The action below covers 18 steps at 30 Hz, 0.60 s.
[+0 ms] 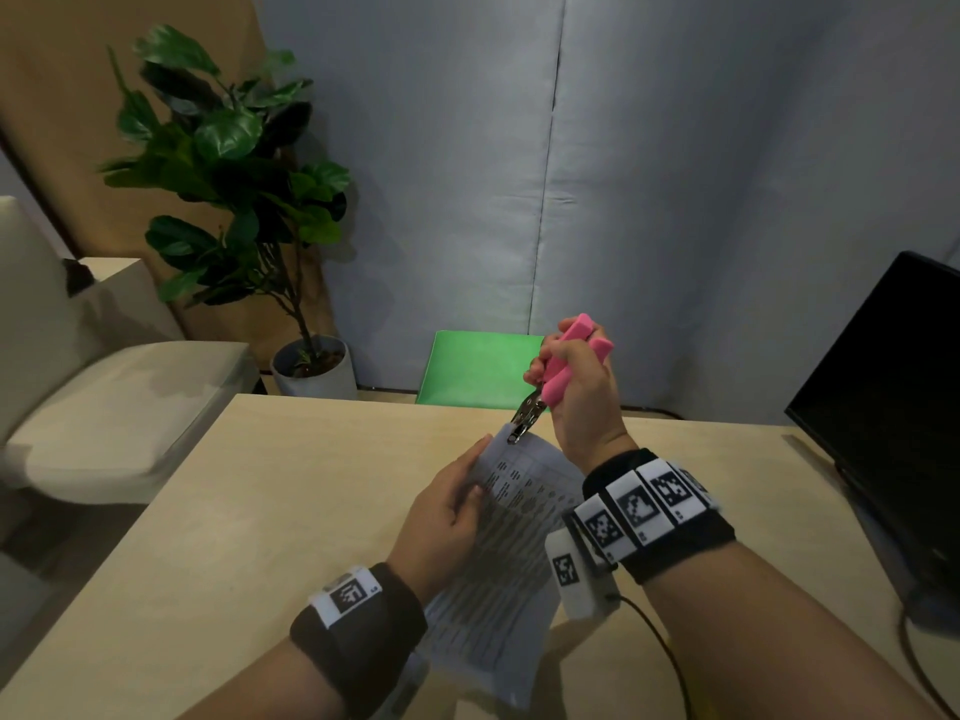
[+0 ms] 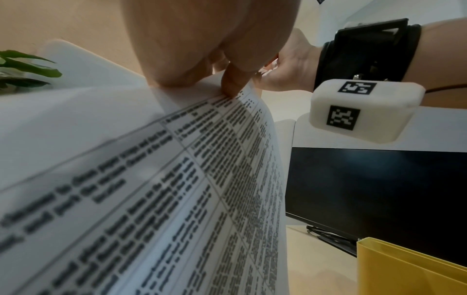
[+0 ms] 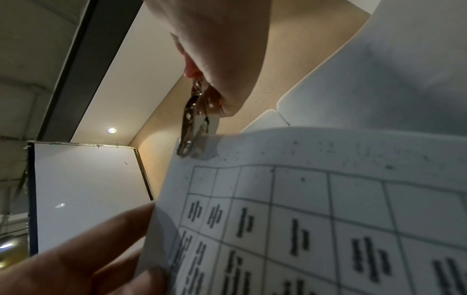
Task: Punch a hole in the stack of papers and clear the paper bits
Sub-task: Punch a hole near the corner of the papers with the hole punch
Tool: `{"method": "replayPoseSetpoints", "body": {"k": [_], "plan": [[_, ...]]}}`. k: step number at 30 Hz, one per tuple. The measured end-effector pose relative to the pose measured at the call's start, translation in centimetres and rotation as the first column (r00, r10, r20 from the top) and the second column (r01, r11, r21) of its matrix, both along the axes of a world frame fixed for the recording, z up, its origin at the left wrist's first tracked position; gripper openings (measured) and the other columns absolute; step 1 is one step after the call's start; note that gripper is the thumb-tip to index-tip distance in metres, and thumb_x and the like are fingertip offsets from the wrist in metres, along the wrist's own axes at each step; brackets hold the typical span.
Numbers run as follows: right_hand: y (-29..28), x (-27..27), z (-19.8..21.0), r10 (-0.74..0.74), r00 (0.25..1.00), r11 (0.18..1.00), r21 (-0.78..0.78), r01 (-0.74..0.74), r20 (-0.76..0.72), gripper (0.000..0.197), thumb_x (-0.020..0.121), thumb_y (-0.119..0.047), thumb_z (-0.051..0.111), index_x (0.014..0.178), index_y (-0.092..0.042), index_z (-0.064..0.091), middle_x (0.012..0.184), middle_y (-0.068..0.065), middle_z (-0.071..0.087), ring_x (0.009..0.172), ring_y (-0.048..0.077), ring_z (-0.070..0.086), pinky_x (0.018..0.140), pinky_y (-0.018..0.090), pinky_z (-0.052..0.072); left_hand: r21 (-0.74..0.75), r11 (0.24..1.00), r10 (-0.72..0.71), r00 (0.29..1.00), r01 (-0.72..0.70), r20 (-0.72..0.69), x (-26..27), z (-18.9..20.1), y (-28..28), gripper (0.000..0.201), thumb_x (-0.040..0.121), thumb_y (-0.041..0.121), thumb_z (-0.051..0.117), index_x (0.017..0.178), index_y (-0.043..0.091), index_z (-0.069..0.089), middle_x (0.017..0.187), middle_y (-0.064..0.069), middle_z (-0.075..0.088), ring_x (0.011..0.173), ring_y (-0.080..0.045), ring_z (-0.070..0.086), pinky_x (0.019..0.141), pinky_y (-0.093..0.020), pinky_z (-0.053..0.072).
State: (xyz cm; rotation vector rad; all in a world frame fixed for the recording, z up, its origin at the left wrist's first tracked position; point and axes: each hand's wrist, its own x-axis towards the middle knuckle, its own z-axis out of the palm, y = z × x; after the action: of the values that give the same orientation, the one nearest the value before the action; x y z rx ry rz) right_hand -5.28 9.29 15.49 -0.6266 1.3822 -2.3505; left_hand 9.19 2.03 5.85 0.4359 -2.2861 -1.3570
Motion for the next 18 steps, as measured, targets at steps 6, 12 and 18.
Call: {"method": "replayPoseSetpoints", "body": {"k": [6,12,18], "plan": [[-0.7,0.1,-0.4,-0.004,0.998,1.000,-0.004,0.005,0.063,0.022,0.073,-0.011,0.050,0.094,-0.013,0.044,0.071,0.001,0.046,0.055,0.010,0.047,0.057,0.027,0.041,-0.043,0.999,-0.014,1.000,0.014,0.003,0.2,-0.3,0.1,0.059,0.098,0.014,0.044,0.133,0.056,0.021,0.132,0.038,0.029,0.125,0.015,0.030,0.094,0.008,0.022],[-1.0,-0.3,-0.5,-0.008,0.996,1.000,-0.005,0.008,0.085,0.025,0.073,-0.010,0.049,0.097,-0.012,0.043,0.070,0.001,0.045,0.054,0.010,0.046,0.054,0.025,0.040,-0.020,1.000,-0.018,1.000,0.018,0.002,0.3,-0.7,-0.2,0.056,0.096,0.018,0.041,0.134,0.054,0.022,0.142,0.026,0.031,0.133,0.006,0.029,0.099,0.001,0.022],[-1.2,-0.6,-0.4,-0.010,0.995,1.000,-0.004,0.010,0.100,0.023,0.074,-0.011,0.049,0.096,-0.013,0.043,0.069,0.000,0.045,0.054,0.010,0.045,0.054,0.025,0.038,-0.023,0.999,-0.029,0.999,0.029,-0.012,0.1,-0.7,-0.2,0.060,0.096,0.011,0.042,0.133,0.055,0.023,0.144,0.024,0.032,0.132,0.013,0.028,0.099,0.005,0.021]]}}
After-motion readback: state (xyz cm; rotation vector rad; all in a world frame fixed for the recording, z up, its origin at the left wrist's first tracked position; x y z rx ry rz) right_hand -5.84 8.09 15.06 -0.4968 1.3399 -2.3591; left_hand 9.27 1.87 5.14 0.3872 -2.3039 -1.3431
